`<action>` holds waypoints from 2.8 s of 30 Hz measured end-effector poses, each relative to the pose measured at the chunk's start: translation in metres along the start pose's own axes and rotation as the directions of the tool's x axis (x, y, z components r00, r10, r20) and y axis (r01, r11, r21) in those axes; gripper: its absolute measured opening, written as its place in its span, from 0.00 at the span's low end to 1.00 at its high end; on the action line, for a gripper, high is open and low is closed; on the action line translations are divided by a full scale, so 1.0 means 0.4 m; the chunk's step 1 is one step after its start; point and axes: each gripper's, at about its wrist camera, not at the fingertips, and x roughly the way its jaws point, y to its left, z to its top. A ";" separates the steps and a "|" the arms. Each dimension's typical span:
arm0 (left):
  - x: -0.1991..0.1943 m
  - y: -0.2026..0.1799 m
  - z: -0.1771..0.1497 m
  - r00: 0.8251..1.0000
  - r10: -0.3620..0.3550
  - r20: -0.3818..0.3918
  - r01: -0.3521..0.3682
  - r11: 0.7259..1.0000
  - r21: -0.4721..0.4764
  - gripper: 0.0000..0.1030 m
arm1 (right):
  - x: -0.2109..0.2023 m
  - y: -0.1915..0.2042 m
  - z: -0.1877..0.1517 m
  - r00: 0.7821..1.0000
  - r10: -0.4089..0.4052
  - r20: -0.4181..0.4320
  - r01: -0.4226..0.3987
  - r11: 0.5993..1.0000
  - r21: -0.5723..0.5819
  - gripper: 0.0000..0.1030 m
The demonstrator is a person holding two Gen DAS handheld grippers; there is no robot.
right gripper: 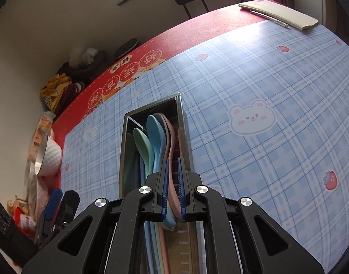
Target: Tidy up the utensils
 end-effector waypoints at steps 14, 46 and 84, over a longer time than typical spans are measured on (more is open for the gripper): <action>-0.032 -0.049 0.017 1.000 -0.014 0.007 0.014 0.998 0.061 0.94 | -0.173 -0.089 -0.058 0.977 -0.082 0.198 0.116 0.978 -0.172 0.63; -0.271 -0.452 0.090 0.950 -0.251 0.186 0.168 0.912 0.375 0.94 | -0.616 -0.309 -0.152 0.658 -0.370 0.656 0.394 0.911 0.119 0.85; -0.284 -0.460 0.070 0.946 -0.232 0.226 0.138 0.920 0.366 0.94 | -0.681 -0.317 -0.205 0.544 -0.467 0.697 0.460 0.861 0.217 0.85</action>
